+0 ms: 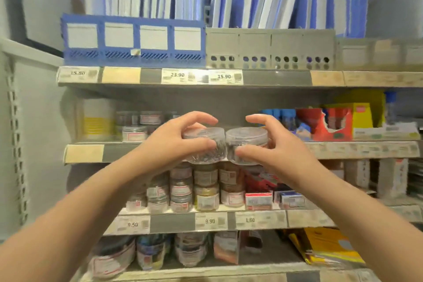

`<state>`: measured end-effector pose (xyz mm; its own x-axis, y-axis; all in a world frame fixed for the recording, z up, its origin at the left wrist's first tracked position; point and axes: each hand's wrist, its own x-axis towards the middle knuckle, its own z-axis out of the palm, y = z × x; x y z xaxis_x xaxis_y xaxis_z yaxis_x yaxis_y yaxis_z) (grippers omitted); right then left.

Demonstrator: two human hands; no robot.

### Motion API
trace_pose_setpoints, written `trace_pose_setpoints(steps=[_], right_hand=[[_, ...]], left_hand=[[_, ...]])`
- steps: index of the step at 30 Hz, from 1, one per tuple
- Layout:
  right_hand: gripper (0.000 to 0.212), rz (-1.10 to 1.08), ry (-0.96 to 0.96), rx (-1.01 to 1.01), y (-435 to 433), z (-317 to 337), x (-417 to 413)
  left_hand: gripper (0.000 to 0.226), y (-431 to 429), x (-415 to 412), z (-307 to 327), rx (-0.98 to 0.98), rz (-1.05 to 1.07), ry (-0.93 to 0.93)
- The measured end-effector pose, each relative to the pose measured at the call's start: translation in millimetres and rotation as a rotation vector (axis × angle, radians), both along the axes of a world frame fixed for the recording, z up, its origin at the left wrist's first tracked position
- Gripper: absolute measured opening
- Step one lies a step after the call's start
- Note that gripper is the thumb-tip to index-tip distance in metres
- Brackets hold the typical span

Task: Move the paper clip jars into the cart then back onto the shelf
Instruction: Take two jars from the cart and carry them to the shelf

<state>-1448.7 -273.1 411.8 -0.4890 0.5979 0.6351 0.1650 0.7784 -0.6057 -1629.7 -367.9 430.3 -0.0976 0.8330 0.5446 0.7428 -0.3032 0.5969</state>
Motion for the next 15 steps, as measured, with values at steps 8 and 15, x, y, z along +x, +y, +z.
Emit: trace_pose_setpoints(steps=[8, 15], right_hand=[[0.055, 0.140, -0.090, 0.117, 73, 43, -87], [0.054, 0.154, -0.172, 0.116, 110, 52, -156]], left_hand=[[0.028, 41, -74, 36, -0.012, 0.147, 0.026], [0.033, 67, -136, 43, -0.061, 0.254, 0.092]])
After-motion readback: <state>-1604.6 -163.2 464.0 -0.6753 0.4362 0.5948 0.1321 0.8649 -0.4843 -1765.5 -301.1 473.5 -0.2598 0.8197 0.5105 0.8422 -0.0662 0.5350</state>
